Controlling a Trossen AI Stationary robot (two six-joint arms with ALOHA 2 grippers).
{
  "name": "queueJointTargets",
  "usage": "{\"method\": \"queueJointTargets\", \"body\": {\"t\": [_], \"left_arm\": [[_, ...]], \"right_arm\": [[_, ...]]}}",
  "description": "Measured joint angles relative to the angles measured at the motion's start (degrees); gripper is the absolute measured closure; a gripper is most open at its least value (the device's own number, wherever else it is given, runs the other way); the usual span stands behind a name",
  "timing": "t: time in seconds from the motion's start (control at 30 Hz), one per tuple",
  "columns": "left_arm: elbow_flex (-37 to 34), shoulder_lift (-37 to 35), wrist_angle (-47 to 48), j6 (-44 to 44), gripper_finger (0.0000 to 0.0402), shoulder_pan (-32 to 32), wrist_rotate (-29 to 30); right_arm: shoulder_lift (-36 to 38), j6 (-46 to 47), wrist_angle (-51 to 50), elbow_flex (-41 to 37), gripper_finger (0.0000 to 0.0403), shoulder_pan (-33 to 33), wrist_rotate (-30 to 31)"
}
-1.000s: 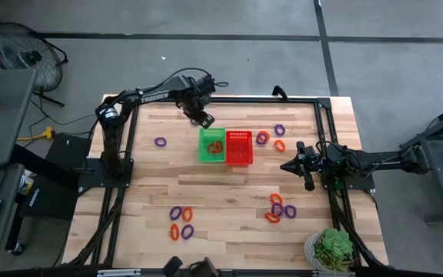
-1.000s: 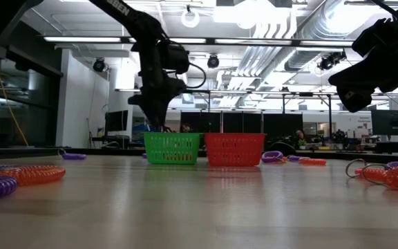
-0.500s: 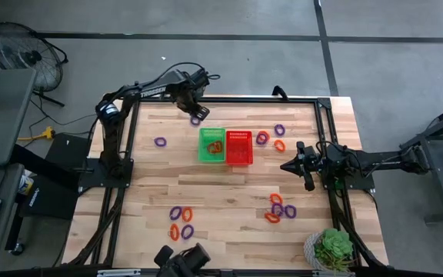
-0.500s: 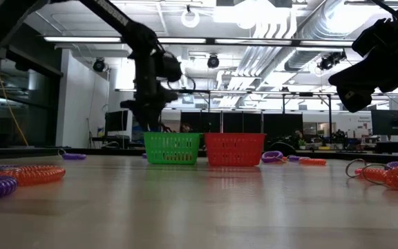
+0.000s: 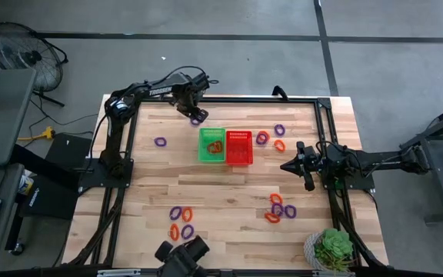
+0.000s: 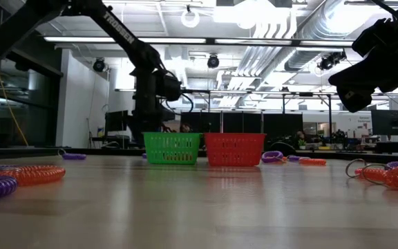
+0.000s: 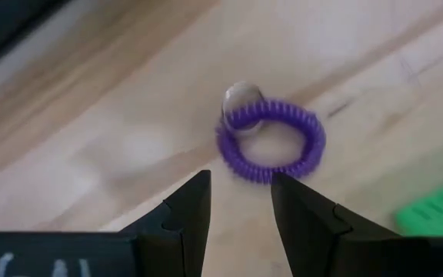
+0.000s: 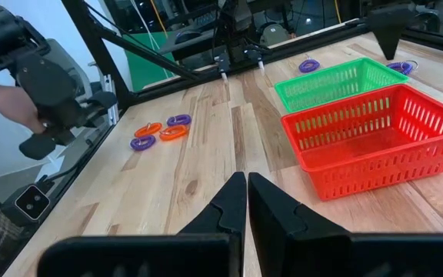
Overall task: Sort spring keychains
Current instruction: Put the purple spring keychain into the orange bin
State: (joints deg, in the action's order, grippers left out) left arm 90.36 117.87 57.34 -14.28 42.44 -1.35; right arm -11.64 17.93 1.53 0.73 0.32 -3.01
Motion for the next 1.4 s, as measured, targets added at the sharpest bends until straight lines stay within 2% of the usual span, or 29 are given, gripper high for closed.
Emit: {"method": "queueJointTargets", "body": {"t": [0.43,0.6,0.7,1.2,1.4], "left_arm": [[-0.01,0.52,-1.63,-2.26,0.0266,1.16,-0.68],[-0.01,0.67,-1.84,-2.47,0.0266,1.16,-5.05],[0.09,2.28,-1.59,-3.52,0.0266,1.07,-5.54],[0.21,3.58,-1.08,-5.12,0.0266,1.05,-4.51],[3.99,4.13,2.04,-3.93,0.0266,0.96,-3.94]], "right_arm": [[0.0,0.0,0.01,-0.02,0.0391,-0.02,0.0],[0.0,0.0,0.01,-0.01,0.0391,-0.01,0.0],[0.0,0.0,-0.01,-0.02,0.0391,0.0,0.0],[-0.01,0.0,0.01,-0.02,0.0391,0.0,-0.17],[-0.01,0.0,0.01,-0.01,0.0391,-0.01,-0.18]]}}
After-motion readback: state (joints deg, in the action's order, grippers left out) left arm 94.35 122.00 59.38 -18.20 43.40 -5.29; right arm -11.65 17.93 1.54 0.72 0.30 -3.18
